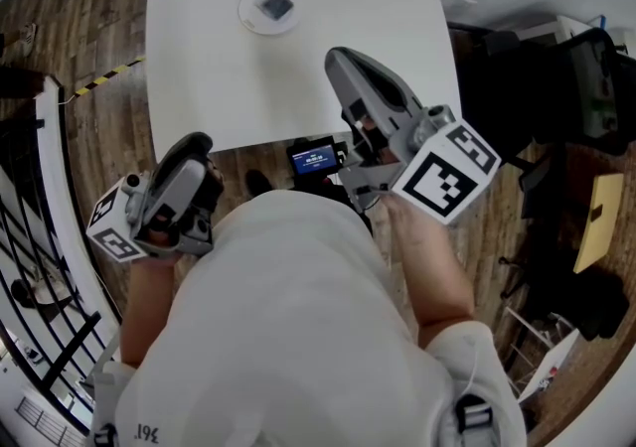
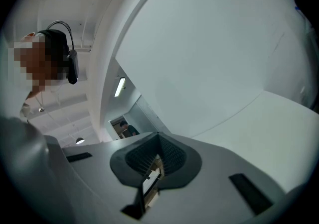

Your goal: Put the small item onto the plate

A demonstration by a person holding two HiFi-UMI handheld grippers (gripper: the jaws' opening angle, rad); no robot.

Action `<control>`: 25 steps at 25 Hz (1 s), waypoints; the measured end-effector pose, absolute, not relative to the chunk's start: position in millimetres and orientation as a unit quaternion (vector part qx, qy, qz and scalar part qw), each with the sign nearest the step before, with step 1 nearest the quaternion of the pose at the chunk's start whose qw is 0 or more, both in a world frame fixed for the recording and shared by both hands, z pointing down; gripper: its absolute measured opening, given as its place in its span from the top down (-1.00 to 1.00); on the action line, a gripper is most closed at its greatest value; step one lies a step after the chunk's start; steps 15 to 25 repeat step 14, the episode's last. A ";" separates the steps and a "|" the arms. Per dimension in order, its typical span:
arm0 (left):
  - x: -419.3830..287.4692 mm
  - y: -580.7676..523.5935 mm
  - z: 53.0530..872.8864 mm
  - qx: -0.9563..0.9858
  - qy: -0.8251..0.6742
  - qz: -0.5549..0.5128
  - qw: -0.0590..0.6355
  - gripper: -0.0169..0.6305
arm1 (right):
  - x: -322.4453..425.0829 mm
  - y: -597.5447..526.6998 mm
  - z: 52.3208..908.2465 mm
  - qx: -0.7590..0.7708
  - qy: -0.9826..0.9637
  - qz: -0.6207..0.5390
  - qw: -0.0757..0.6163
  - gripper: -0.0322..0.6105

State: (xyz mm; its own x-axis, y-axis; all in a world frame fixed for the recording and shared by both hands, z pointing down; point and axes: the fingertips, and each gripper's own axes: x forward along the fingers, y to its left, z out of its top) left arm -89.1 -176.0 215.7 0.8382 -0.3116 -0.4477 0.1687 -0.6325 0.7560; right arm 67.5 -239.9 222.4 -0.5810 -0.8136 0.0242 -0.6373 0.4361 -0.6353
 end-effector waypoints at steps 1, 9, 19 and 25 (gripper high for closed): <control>-89.1 -175.8 215.9 0.859 -0.042 -0.281 0.426 0.56 | 67.1 -240.0 222.9 -0.435 0.835 -0.304 0.144 0.89; -86.4 -175.0 216.6 0.860 -0.035 -0.276 0.428 0.56 | 65.7 -241.2 223.3 -0.438 0.837 -0.297 0.138 0.89; -88.0 -175.1 217.2 0.859 -0.030 -0.274 0.431 0.56 | 62.9 -241.5 222.9 -0.441 0.836 -0.294 0.139 0.89; -88.0 -175.1 217.2 0.859 -0.030 -0.274 0.431 0.56 | 62.9 -241.5 222.9 -0.441 0.836 -0.294 0.139 0.89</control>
